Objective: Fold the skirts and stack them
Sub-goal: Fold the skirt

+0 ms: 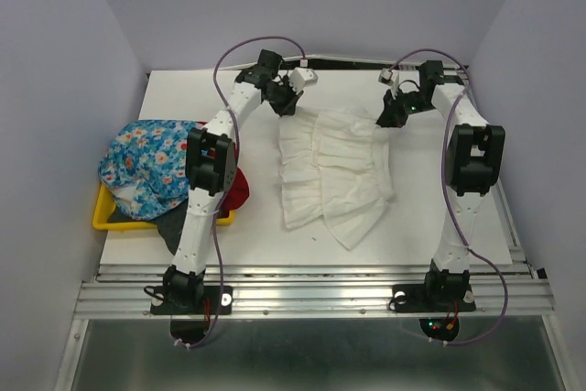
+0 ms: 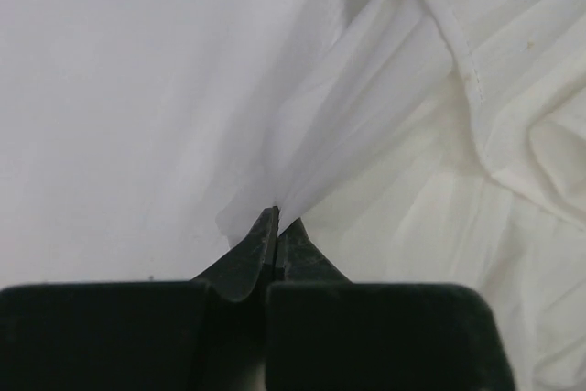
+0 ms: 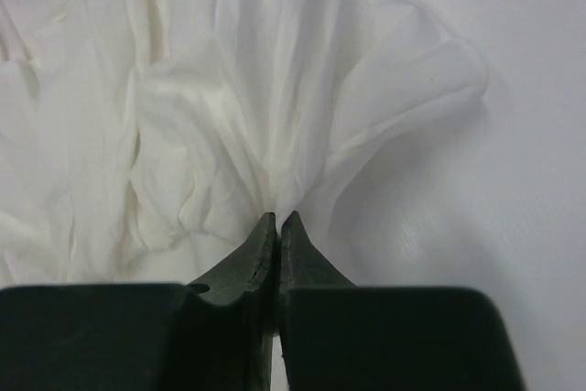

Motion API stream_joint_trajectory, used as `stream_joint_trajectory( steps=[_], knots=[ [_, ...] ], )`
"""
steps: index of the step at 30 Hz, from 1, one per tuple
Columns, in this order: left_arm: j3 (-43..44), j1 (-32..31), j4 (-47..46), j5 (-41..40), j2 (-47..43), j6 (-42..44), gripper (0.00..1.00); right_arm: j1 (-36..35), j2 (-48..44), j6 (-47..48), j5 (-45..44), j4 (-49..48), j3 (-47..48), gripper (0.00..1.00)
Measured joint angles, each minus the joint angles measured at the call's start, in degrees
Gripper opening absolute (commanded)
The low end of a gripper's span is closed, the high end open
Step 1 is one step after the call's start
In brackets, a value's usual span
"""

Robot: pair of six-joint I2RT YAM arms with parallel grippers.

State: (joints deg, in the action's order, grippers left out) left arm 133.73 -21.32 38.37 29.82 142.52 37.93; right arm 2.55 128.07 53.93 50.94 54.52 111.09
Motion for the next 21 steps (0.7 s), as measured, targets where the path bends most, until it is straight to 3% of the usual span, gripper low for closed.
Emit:
stream_joint_trajectory(
  steps=[4,9,15,21],
  knots=[
    [1.8,1.8,-2.9,-0.4,-2.0,-1.0,0.00,-0.3,0.0,-5.1,2.0,-4.9,3.1,0.01],
    [-9.9,1.6,-6.1,-0.7,-10.6,-0.9,0.00,-0.5,-0.9,-7.8,3.2,-11.8,4.9,0.01],
    [-27.2,-0.3,-10.7,-1.7,-23.9,0.0,0.00,-0.7,-8.5,-7.1,3.6,-18.7,-6.6,0.01],
    [-38.9,-1.1,-14.7,-2.1,-33.0,1.2,0.00,-2.2,-21.5,-1.9,3.1,-26.6,-25.8,0.01]
  ],
)
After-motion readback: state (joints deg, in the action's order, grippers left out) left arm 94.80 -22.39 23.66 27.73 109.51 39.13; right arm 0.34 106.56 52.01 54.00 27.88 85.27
